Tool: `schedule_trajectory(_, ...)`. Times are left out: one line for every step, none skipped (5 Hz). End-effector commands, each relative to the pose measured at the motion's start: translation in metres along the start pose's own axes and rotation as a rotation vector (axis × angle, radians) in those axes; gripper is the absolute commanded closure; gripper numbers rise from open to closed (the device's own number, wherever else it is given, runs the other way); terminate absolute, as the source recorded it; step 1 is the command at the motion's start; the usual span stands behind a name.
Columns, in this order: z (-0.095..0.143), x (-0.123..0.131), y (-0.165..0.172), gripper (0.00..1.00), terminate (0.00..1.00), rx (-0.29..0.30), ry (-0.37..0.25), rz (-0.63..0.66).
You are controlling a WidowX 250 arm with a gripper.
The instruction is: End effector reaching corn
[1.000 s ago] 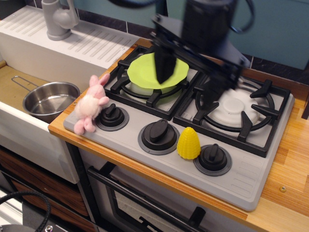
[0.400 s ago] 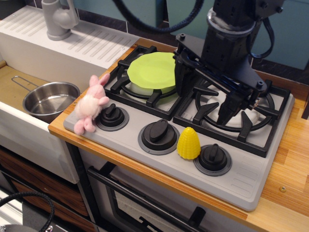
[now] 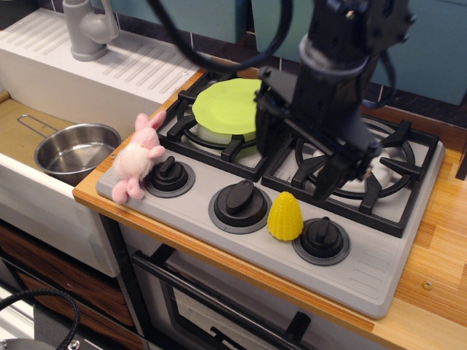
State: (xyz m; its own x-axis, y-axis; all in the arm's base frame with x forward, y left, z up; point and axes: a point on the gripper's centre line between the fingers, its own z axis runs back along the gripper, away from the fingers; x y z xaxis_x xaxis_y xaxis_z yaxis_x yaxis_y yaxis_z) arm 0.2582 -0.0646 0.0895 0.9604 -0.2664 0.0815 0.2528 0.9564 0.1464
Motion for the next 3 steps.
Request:
schedule_trajectory(-0.016, -0.001, 0.0, 0.0, 0.0, -0.005, -0.067, 0.007)
schedule_trajectory(-0.018, 0.0, 0.003, 0.0, 0.0, 0.001, -0.072, 0.001)
schedule_trajectory(-0.031, 0.009, 0.009, 0.0, 1.0, 0.015, -0.102, -0.03)
